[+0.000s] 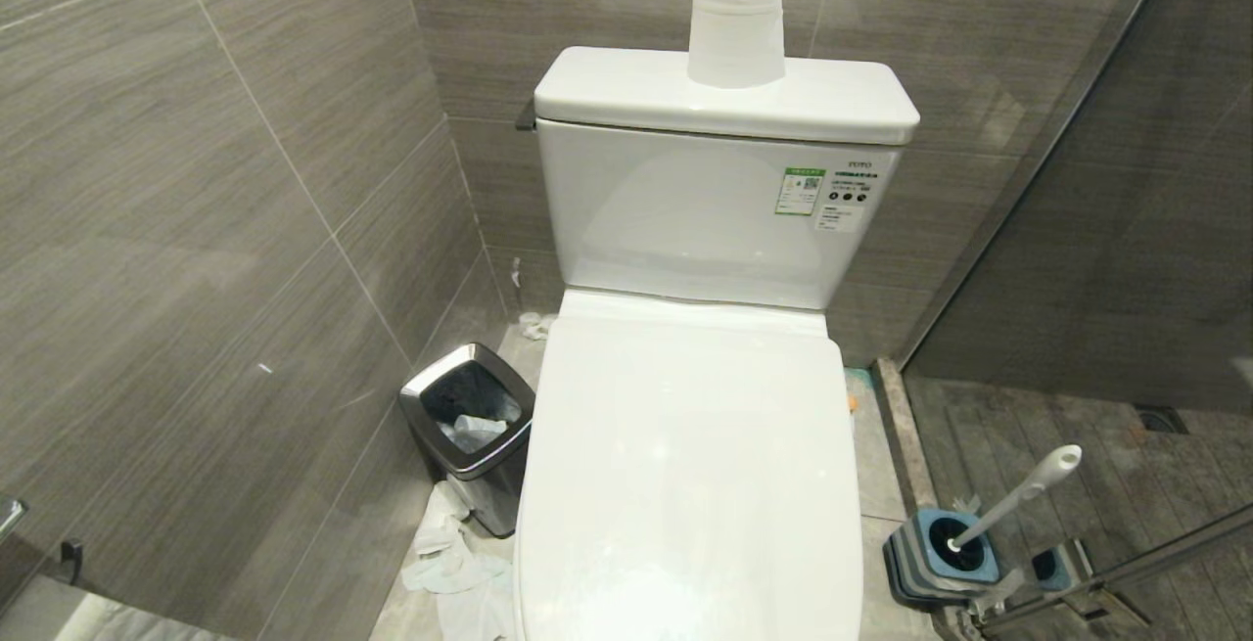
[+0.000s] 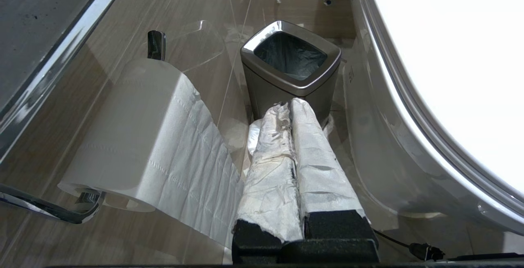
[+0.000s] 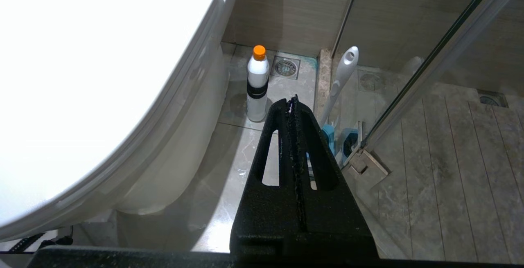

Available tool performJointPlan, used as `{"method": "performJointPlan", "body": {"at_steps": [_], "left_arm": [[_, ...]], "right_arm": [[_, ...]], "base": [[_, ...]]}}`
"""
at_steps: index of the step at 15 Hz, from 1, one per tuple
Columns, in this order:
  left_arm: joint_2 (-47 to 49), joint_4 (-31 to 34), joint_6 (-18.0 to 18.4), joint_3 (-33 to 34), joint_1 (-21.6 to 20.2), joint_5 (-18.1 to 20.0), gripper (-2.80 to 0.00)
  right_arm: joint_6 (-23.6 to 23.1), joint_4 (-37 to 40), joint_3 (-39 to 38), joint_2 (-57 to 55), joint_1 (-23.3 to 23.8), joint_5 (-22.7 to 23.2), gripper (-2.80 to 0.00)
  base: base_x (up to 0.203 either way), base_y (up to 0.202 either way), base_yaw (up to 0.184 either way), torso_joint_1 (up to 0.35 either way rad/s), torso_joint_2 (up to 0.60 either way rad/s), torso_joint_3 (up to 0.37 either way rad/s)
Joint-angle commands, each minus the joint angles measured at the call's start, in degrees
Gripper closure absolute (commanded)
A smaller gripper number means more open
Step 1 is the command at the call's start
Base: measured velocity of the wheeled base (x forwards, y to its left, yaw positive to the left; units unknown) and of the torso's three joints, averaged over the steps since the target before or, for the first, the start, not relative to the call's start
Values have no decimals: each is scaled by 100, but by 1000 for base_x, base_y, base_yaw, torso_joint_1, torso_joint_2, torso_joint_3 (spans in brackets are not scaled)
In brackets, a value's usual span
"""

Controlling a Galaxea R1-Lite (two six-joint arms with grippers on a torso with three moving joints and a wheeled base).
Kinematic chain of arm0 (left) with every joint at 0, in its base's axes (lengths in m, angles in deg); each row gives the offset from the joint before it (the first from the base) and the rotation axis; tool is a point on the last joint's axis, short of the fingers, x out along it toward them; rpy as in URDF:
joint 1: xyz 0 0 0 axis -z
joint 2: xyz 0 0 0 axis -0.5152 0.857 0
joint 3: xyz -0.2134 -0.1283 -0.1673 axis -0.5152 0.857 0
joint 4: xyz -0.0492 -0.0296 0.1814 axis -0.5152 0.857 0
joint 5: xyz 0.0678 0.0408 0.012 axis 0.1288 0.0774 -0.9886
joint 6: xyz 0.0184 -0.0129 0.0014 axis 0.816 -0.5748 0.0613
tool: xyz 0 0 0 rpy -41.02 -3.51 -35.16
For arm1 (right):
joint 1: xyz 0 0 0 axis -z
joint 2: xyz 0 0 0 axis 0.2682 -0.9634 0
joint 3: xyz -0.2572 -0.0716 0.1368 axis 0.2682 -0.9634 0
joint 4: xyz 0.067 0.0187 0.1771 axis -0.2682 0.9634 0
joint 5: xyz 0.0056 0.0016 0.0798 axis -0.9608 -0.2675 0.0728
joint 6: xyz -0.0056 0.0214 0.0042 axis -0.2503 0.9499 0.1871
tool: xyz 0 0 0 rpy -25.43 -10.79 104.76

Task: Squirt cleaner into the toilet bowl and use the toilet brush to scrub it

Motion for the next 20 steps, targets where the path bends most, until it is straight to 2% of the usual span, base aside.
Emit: {"method": "performJointPlan", "body": {"at_steps": [1,20], "left_arm": [[9,2,2,9,-2,2,0],[9,2,2,9,-2,2,0]], "right_arm": [[-2,3,0,-2,0,-7,0],[-2,3,0,-2,0,-7,0]], "base": [[0,0,0,0,0,0],[0,0,0,0,0,0]]}}
